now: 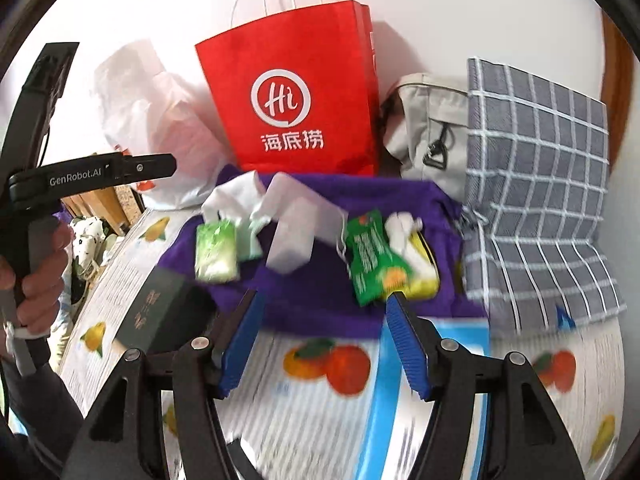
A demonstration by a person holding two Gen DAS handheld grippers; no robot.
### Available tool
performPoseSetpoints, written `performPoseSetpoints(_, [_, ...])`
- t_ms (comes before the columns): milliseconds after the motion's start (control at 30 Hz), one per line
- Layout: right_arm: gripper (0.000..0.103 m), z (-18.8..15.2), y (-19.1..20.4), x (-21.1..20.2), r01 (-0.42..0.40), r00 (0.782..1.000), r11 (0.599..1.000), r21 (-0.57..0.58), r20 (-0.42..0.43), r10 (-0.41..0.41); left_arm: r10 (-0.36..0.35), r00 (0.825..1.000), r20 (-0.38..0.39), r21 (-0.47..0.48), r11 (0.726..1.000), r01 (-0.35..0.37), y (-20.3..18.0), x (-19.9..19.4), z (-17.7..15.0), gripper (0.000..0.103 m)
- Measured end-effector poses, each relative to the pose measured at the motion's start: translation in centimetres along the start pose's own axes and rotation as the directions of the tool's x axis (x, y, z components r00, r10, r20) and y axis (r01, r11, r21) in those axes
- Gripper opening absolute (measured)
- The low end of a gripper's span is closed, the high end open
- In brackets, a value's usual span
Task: Organize soft objects
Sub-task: 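Move the right tool to the black watch strap while the left tool reaches the white tomato-print packet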
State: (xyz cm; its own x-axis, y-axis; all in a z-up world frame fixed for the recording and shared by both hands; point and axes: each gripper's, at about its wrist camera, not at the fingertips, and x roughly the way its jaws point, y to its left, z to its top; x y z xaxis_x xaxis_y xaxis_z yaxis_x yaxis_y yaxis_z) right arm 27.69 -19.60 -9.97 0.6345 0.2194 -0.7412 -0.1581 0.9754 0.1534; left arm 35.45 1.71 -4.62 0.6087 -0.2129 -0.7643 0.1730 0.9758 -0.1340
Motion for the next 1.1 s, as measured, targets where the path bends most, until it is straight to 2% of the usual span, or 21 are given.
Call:
performPoseSetpoints(133, [0.064,-2.8,0.3,-1.5,-0.003,1.0,1.0,0.009,-0.01,0.004,-0.044,0.998,-0.037,-0.031,0.999,0.043,0.6,-1.5,-2.7,0.062])
performPoseSetpoints(300, [0.064,-6.6,0.8,-3.1,-0.031,0.999,0.999,0.024,-0.03,0.031,-0.086,0.996,-0.036,-0.074,0.994,0.083,1.0,-4.2,-6.8,0.062])
performPoseSetpoints(400, [0.063,-8.9,1.6,-4.1,-0.057,0.997,0.998,0.015,-0.043,0.058,-0.066,0.997,-0.027,-0.087,0.994,0.064,1.2,-5.5,-9.3,0.062])
performPoseSetpoints(567, [0.06,-12.6,2.7,-4.9,-0.093,0.995,0.996,-0.012,-0.049,0.092,-0.079,0.993,-0.086,-0.112,0.991,0.069,1.0,-5.7,-13.3,0.062])
performPoseSetpoints(700, [0.048,-15.0,3.8,-3.6,-0.094,0.992,0.993,-0.066,-0.09,0.088,-0.014,0.995,-0.101,-0.06,0.998,0.008,0.6,-6.0,-16.5,0.062])
performPoseSetpoints(767, [0.046,-16.0,4.2,-2.5,-0.091,0.989,0.991,-0.095,-0.124,0.079,0.002,0.995,-0.102,-0.058,0.998,-0.008,0.8,-6.3,-17.7,0.062])
performPoseSetpoints(933, [0.046,-17.1,4.9,0.3,-0.052,0.983,0.983,-0.173,-0.181,0.02,0.01,0.994,-0.111,-0.074,0.997,-0.018,1.8,-7.0,-20.4,0.062])
performPoseSetpoints(1033, [0.046,-17.2,6.4,0.9,-0.021,0.987,0.956,-0.292,-0.158,-0.026,0.006,0.994,-0.112,-0.093,0.995,-0.016,2.4,-7.0,-21.3,0.062])
performPoseSetpoints(1100, [0.039,-16.5,6.4,1.4,-0.038,0.986,0.961,-0.275,-0.168,-0.009,-0.007,0.992,-0.126,-0.117,0.993,-0.008,2.8,-6.6,-21.6,0.062])
